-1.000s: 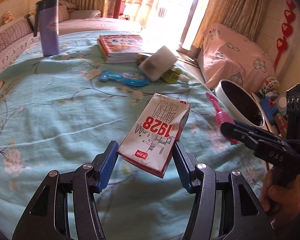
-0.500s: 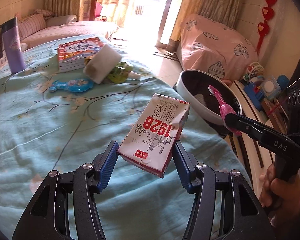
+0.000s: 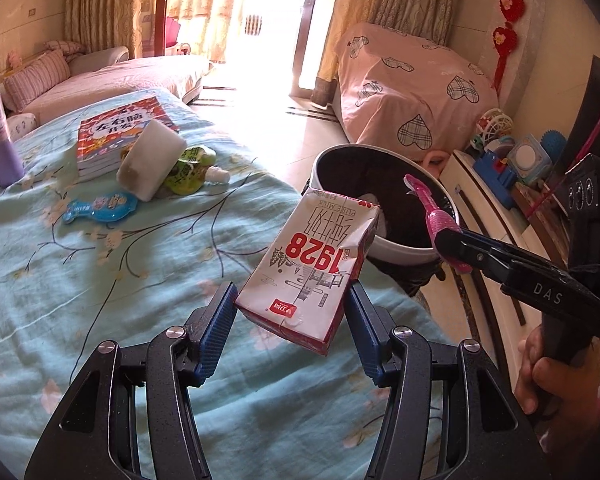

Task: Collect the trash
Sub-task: 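Carry the milk box and pink brush over the bin and open both tools, then move both open tools toward the blue candy toy and white foam block, then grasp the blue candy toy with the left tool while the right tool grasps the white foam block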

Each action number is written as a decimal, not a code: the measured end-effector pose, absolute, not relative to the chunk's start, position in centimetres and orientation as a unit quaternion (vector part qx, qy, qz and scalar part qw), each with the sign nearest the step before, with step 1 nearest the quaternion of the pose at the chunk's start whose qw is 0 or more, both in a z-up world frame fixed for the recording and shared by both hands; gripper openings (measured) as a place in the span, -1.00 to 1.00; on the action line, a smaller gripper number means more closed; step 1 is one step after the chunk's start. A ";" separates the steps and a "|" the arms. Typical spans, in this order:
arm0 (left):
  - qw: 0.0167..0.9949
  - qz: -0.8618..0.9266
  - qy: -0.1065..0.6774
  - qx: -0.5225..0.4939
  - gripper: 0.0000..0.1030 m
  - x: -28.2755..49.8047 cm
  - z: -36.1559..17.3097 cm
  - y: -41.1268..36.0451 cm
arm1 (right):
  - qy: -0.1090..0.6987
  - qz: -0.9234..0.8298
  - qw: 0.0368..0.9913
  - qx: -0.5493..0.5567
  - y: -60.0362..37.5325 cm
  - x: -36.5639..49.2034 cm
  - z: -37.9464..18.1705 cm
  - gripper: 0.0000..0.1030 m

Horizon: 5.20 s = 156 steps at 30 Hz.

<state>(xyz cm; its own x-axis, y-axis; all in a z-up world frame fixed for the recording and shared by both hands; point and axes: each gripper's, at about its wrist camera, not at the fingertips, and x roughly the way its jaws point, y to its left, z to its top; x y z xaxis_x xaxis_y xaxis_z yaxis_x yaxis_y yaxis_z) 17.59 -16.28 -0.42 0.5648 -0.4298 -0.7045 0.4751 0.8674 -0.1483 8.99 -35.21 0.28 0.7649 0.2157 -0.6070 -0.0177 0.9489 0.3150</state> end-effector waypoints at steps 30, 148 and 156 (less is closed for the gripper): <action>0.879 -0.269 0.390 0.060 0.06 20.2 0.4 -22.6 | 0.333 0.036 0.930 0.151 -40.3 10.6 0.4 -0.15; 0.866 -0.146 0.476 0.039 -0.02 30.0 -5.8 -1.7 | 0.380 0.204 0.883 0.186 -26.0 24.0 -1.6 -0.40; 0.848 -0.203 0.484 0.077 -0.02 22.3 -5.2 -2.5 | 0.405 0.209 0.870 0.188 -27.2 18.7 -2.8 -0.42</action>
<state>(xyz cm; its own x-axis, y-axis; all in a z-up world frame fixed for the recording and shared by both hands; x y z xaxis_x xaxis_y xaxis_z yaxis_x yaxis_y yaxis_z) 22.30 -2.53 -5.16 0.4499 -0.2685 -0.8518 0.4184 0.9060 -0.0646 18.66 -27.24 -2.81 0.5845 0.5161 -0.6261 -0.2121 0.8420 0.4961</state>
